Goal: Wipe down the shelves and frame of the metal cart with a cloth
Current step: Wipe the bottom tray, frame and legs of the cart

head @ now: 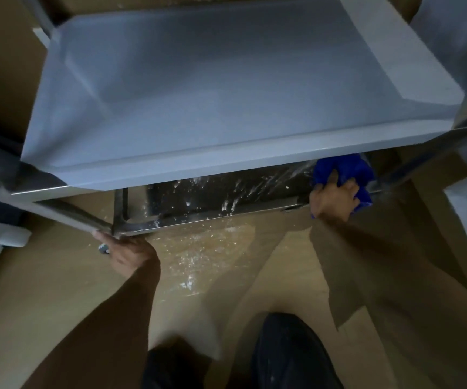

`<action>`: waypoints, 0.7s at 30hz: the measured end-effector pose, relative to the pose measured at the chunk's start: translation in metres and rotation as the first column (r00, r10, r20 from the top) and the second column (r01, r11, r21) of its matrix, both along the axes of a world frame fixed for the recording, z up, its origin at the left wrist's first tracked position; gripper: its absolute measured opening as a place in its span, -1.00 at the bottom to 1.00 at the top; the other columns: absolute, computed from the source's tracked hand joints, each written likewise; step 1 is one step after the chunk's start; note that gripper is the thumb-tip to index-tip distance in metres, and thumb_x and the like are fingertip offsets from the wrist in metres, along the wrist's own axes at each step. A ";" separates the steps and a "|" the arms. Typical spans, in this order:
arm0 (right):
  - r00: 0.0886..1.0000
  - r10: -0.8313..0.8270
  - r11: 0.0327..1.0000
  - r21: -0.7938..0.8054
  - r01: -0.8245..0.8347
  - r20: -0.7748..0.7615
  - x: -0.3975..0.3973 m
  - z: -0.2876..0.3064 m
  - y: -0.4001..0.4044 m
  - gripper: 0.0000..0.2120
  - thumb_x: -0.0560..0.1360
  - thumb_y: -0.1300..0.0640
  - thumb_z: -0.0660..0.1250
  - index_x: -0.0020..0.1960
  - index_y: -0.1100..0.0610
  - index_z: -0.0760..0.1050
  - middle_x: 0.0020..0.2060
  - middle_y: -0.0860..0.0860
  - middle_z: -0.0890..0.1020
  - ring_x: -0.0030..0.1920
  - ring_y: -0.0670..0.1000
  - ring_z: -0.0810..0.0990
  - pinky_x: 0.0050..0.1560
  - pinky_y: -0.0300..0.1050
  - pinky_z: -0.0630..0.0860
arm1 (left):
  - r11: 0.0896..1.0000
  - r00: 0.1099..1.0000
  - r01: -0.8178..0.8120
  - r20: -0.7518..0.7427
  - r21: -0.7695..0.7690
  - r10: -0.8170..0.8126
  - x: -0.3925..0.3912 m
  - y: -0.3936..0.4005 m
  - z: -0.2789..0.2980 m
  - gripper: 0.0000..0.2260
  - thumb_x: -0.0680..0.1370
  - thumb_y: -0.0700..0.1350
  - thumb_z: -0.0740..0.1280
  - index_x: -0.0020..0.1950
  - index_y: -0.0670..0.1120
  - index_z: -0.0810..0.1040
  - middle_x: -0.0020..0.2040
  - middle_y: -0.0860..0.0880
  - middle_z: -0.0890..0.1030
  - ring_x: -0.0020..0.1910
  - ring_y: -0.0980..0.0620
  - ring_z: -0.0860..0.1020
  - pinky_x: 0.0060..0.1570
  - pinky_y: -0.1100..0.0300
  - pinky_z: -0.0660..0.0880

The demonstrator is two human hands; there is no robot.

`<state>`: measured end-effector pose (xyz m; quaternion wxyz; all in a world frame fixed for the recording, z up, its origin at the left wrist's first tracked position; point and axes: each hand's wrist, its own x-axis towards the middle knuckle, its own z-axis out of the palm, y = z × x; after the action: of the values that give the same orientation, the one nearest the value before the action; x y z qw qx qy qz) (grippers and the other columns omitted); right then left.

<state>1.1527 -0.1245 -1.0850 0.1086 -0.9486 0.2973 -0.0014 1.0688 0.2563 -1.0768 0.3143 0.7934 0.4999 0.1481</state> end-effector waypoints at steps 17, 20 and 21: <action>0.511 0.845 0.535 0.214 -0.817 -0.159 -0.038 0.016 0.365 -0.33 0.65 -0.07 0.15 0.62 -0.10 -0.16 0.53 0.38 -0.12 0.54 0.36 -0.03 0.49 0.24 0.09 | 0.958 0.987 0.150 0.096 -0.244 -0.131 -0.019 0.103 0.034 -0.62 0.63 0.18 0.10 0.23 -0.05 0.49 0.03 -0.05 0.58 -0.03 -0.02 0.54 -0.04 0.06 0.47; 0.480 0.862 0.506 0.235 -0.830 -0.163 -0.046 0.016 0.397 -0.35 0.66 -0.08 0.14 0.61 -0.11 -0.14 0.56 0.33 -0.12 0.56 0.32 -0.08 0.49 0.24 0.04 | 0.952 0.979 0.195 0.106 -0.234 -0.174 -0.018 0.109 0.043 -0.63 0.65 0.15 0.09 0.32 -0.06 0.37 0.05 -0.09 0.54 -0.04 -0.09 0.54 -0.04 0.06 0.45; 0.506 0.848 0.529 0.236 -0.815 -0.155 -0.049 0.015 0.397 -0.37 0.66 -0.08 0.11 0.62 -0.10 -0.13 0.57 0.30 -0.12 0.57 0.30 -0.09 0.50 0.23 0.01 | 0.950 0.976 0.214 0.102 -0.228 -0.195 -0.018 0.109 0.044 -0.63 0.65 0.14 0.08 0.34 -0.05 0.36 0.05 -0.10 0.56 -0.04 -0.10 0.55 -0.04 0.06 0.47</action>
<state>1.1039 0.2729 -1.0700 0.1199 -0.9566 -0.1847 0.1907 1.0512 0.3654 -1.0326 0.4396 0.7913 0.4165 0.0847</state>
